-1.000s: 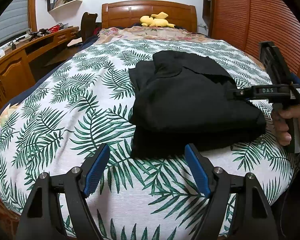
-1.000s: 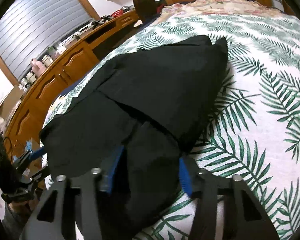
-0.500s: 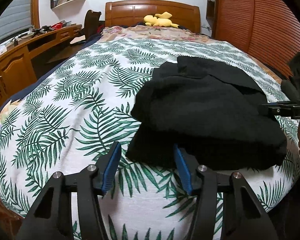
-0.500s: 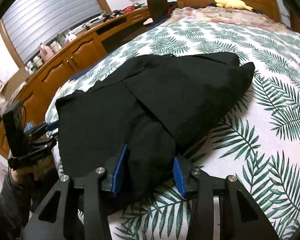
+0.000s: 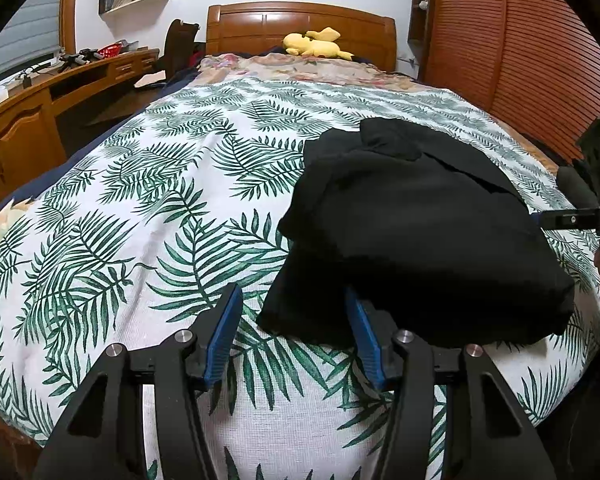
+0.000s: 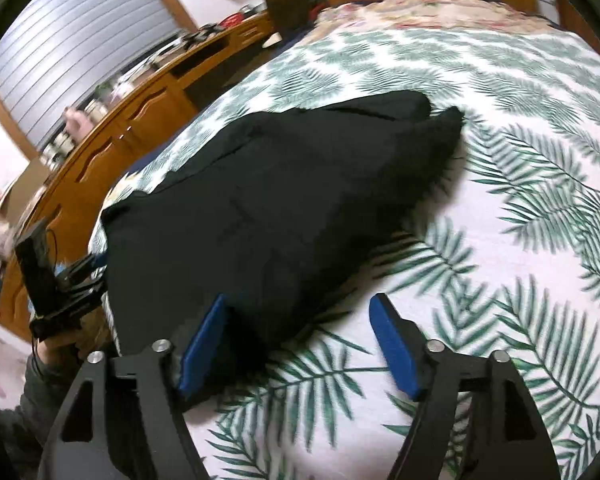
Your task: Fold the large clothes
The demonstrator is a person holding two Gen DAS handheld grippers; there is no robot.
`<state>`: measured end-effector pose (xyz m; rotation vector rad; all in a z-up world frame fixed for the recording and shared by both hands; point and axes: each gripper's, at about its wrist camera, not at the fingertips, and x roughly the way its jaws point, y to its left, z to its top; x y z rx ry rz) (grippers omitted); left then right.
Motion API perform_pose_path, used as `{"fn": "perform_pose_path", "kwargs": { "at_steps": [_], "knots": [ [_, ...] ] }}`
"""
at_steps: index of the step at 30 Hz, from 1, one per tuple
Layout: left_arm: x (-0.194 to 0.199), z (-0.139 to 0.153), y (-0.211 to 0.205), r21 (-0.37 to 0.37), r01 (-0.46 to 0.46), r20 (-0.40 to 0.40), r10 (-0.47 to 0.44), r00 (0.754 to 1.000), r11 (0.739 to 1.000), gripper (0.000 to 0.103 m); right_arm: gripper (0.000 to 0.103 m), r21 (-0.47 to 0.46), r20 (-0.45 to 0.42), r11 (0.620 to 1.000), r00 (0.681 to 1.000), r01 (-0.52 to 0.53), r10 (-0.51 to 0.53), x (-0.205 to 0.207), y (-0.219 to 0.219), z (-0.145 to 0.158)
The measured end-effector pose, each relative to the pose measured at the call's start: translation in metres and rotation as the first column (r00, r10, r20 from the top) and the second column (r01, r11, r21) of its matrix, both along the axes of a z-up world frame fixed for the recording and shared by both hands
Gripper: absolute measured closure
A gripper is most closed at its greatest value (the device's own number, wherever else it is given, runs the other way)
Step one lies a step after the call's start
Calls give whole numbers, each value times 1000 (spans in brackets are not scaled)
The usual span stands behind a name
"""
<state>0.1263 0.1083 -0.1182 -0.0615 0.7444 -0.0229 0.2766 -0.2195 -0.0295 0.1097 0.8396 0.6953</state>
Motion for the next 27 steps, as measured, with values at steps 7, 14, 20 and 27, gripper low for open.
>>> {"fn": "perform_pose_path", "kwargs": {
  "at_steps": [7, 14, 20, 27],
  "knots": [
    [5, 0, 1, 10, 27, 12, -27, 1000, 1000, 48, 27, 19, 22, 995, 995, 100, -101, 21, -27, 0],
    [11, -3, 5, -3, 27, 1, -27, 1000, 1000, 56, 27, -18, 91, 989, 985, 146, -144, 62, -17, 8],
    [15, -8, 4, -1, 29, -19, -29, 999, 1000, 56, 27, -34, 74, 991, 989, 133, -130, 101, 5, -3],
    [17, -13, 4, -24, 12, -46, -13, 999, 1000, 56, 27, -2, -10, 992, 992, 127, -128, 145, 13, -10]
  ]
}}
